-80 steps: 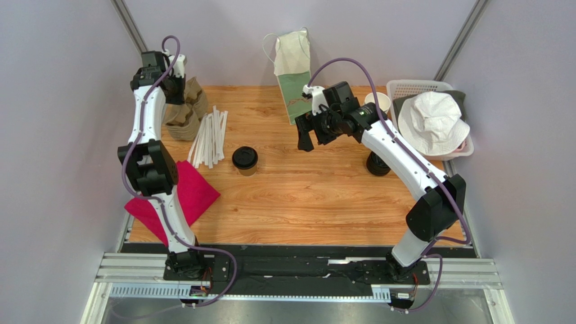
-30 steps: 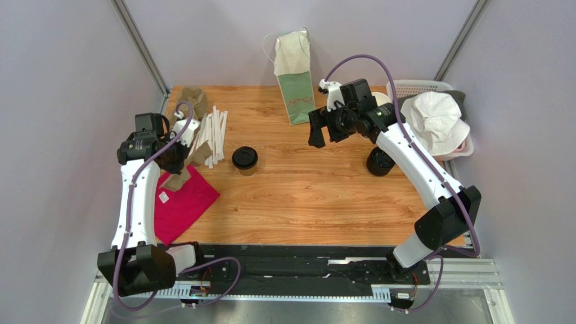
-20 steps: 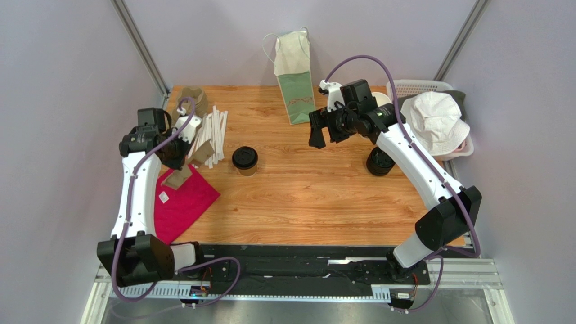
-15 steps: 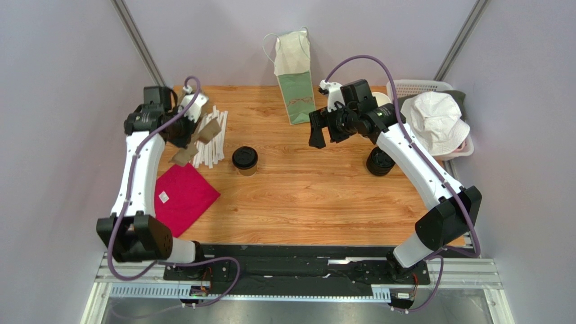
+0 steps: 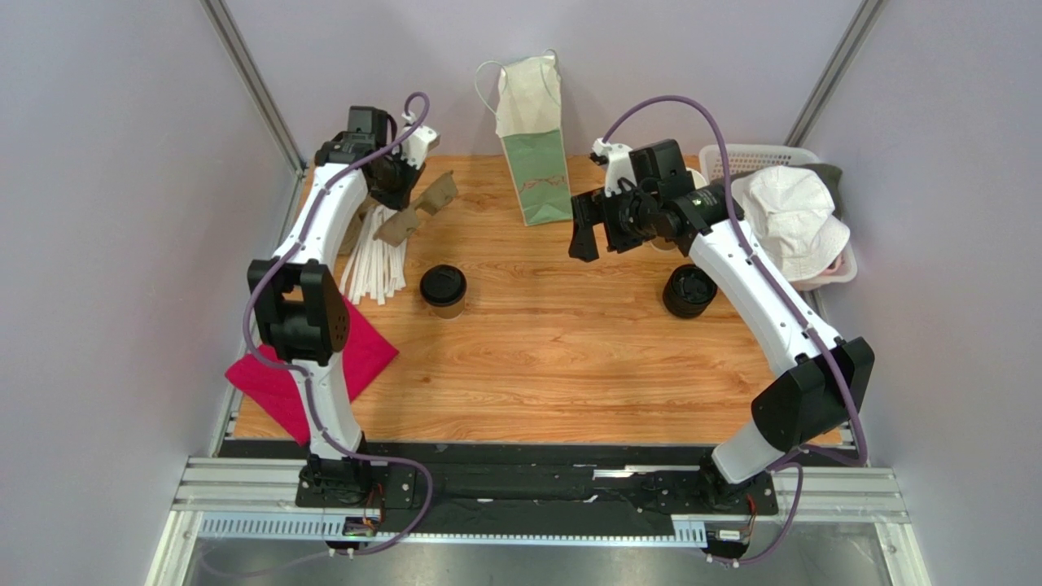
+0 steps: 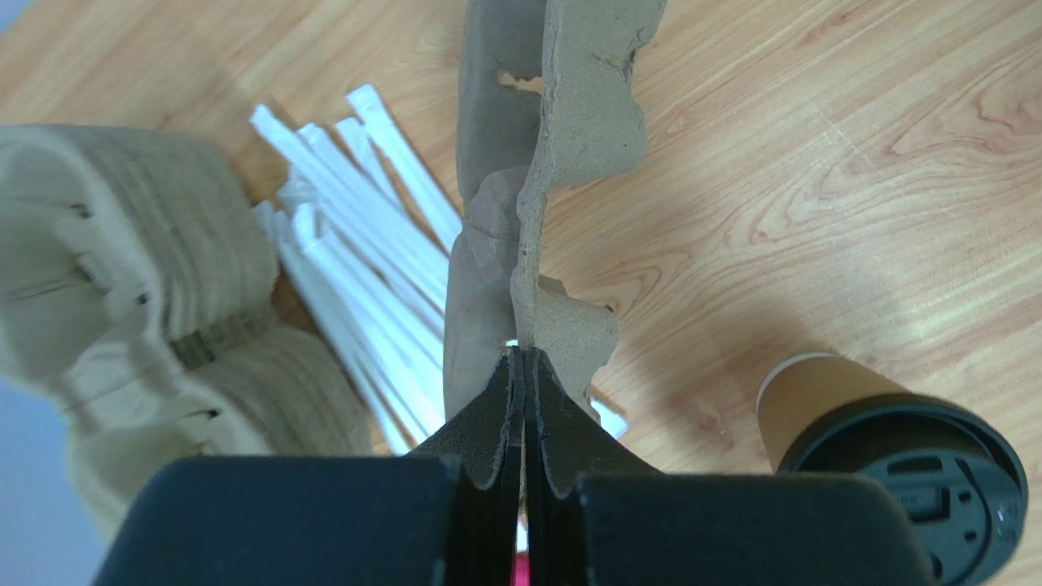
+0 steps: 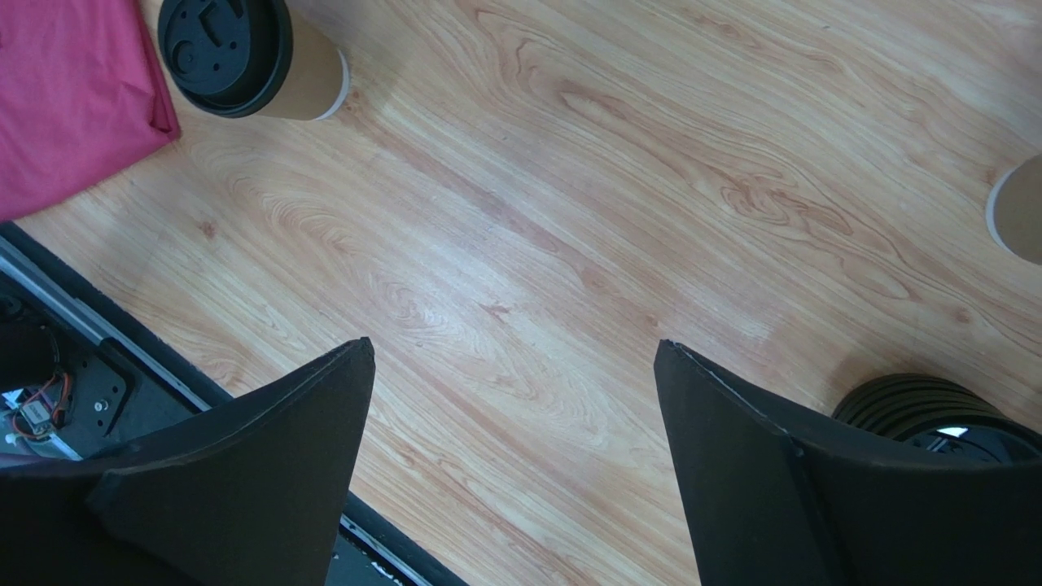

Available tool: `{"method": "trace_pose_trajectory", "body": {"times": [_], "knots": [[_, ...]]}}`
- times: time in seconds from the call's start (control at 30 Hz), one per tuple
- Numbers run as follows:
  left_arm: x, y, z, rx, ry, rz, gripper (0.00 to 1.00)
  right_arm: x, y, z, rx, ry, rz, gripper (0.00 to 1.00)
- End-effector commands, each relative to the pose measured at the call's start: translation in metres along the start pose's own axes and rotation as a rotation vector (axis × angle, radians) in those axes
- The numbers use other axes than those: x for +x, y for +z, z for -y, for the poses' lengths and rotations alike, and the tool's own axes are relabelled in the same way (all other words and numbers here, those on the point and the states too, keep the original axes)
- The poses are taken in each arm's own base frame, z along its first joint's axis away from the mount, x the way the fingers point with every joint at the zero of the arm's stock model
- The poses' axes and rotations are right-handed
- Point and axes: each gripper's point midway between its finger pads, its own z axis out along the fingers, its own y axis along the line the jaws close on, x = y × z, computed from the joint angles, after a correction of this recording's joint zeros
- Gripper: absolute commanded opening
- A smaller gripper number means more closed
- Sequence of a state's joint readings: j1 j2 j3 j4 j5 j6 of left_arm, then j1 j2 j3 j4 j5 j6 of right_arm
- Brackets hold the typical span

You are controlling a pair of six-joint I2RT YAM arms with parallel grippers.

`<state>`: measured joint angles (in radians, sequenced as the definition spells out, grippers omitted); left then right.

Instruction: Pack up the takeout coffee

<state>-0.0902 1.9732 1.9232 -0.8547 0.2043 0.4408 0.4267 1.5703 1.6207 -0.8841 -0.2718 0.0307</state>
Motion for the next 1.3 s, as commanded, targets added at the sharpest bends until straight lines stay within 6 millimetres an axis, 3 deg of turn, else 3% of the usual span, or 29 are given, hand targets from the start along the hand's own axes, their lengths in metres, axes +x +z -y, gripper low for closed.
{"method": "trace_pose_trajectory", "body": {"times": [0.0,0.2,0.33,0.47,0.57,0.67,0.77,0.93,1.03,1.1,1.13,1.17,1.27], "knots": [[-0.02,0.018,0.007,0.001,-0.018,0.049,0.0,-0.03,-0.03,0.005,0.012,0.008,0.112,0.9],[0.0,0.047,0.023,0.032,-0.028,-0.005,0.0,-0.055,-0.044,0.021,0.076,-0.004,0.182,0.9],[0.009,0.052,0.036,0.079,-0.053,-0.02,0.0,-0.079,-0.051,0.031,0.135,-0.007,0.245,0.9],[0.017,0.049,0.049,0.127,-0.068,-0.03,0.25,-0.108,-0.056,0.033,0.156,-0.003,0.326,0.91],[0.016,0.042,0.06,0.178,-0.076,-0.014,0.33,-0.127,-0.056,0.038,0.176,0.005,0.374,0.91],[0.014,0.035,0.074,0.241,-0.094,-0.001,0.34,-0.14,-0.051,0.041,0.185,0.012,0.399,0.92],[0.008,0.026,0.077,0.259,-0.102,0.016,0.36,-0.153,-0.05,0.04,0.18,0.024,0.429,0.92],[-0.021,-0.009,0.073,0.23,-0.106,0.109,0.49,-0.172,-0.035,0.048,0.192,0.06,0.458,0.92],[-0.039,-0.034,0.066,0.195,-0.117,0.18,0.68,-0.182,-0.022,0.053,0.196,0.088,0.475,0.92],[-0.047,-0.05,0.061,0.168,-0.128,0.229,0.71,-0.196,-0.023,0.055,0.198,0.108,0.52,0.92],[-0.049,-0.055,0.06,0.165,-0.142,0.245,0.79,-0.198,-0.013,0.059,0.201,0.117,0.516,0.92],[-0.054,-0.067,0.061,0.164,-0.142,0.274,0.8,-0.21,-0.018,0.057,0.2,0.117,0.556,0.92],[-0.049,-0.079,0.063,0.153,-0.15,0.292,0.82,-0.22,0.001,0.061,0.2,0.123,0.565,0.91]]}}
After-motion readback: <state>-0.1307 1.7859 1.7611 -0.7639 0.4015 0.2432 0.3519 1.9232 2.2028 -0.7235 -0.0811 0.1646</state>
